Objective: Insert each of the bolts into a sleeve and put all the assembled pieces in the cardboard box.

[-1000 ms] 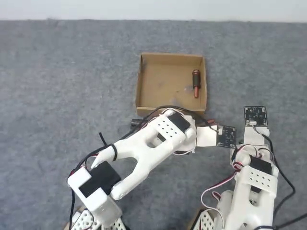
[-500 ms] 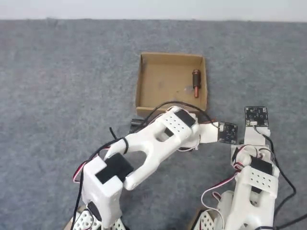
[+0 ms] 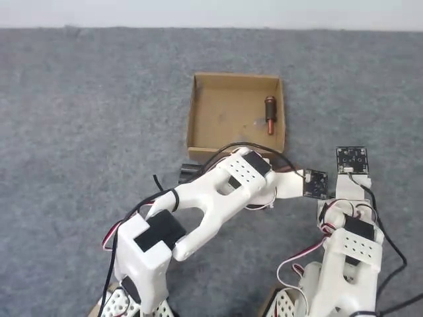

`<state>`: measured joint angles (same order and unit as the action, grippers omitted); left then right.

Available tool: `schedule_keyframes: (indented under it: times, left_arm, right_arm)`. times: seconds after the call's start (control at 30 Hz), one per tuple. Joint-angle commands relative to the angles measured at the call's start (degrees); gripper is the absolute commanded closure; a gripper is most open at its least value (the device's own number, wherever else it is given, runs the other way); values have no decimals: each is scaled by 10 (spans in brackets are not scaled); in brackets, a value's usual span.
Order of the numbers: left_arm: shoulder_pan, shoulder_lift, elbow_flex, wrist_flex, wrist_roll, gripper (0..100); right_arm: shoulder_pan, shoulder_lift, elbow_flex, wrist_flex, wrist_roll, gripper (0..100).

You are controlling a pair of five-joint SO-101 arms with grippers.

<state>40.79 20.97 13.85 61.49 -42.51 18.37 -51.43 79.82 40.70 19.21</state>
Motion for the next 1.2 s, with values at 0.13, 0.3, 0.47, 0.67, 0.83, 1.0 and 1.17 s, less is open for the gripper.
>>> schedule_keyframes:
  times: [0.13, 0.3, 0.47, 0.67, 0.83, 1.0, 1.17]
  left_arm:
    - [10, -4, -37, -4, 127, 988]
    - [5, -12, -75, 0, 263, 988]
    - [-32, -57, -74, 0, 349, 988]
    - [-91, -104, -70, 0, 434, 988]
    - [-105, -181, -20, -4, 447, 988]
    - [-122, -278, 40, -6, 447, 988]
    - [-193, -357, 125, -78, 447, 988]
  right_arm:
    - [10, -21, -4, -12, 8, 992]
    - [10, -21, -4, -12, 8, 992]
    - [10, -24, -3, -11, 7, 992]
    - [10, -24, -3, -10, 7, 992]
    - [9, -22, -2, -11, 7, 992]
    - [8, -22, -2, -11, 7, 992]
    - [8, -22, -2, -11, 7, 992]
